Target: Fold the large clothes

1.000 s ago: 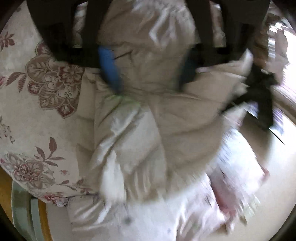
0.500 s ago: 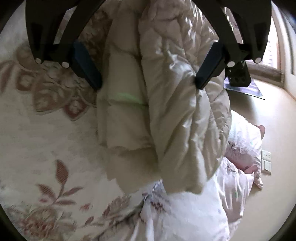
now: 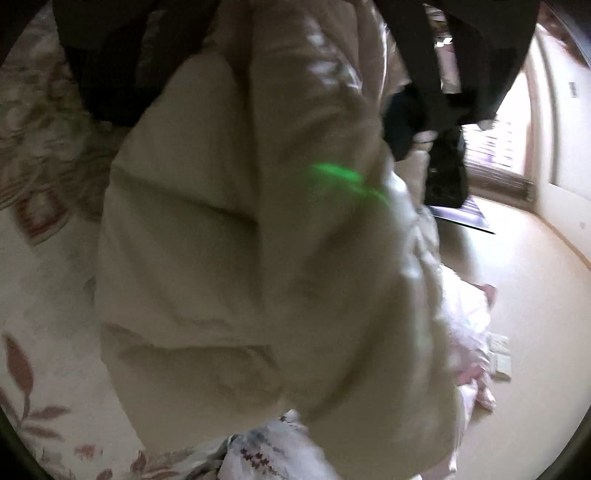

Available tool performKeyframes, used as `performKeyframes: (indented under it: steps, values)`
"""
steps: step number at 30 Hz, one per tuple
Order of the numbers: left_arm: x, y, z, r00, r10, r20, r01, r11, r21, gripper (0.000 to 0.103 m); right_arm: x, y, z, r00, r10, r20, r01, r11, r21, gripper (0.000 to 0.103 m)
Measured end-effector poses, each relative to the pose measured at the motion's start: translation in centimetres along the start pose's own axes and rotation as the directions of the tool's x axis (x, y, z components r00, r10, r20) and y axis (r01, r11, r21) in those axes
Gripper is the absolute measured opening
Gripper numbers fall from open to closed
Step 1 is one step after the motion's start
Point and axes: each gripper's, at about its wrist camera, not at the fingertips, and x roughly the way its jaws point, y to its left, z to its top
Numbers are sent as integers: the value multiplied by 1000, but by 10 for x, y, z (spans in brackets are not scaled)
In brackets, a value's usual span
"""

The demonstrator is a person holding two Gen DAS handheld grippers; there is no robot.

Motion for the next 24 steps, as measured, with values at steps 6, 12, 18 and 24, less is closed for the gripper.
performKeyframes:
  steps: [6, 12, 18, 24]
  values:
    - [-23, -9, -1, 999, -23, 43, 21, 999, 43, 59, -2, 28, -8, 999, 42, 24, -40, 997, -72, 35]
    - [-72, -15, 2, 990, -20, 137, 6, 994, 105, 58, 16, 76, -5, 996, 89, 12, -86, 981, -173, 31]
    - [-117, -4, 9, 972, 23, 232, -48, 994, 103, 58, 54, 121, 4, 995, 94, -16, -95, 961, -260, 31]
    - [-143, 21, 24, 954, 117, 275, -139, 988, 64, 58, 100, 150, 11, 999, 39, -24, -44, 948, -314, 31]
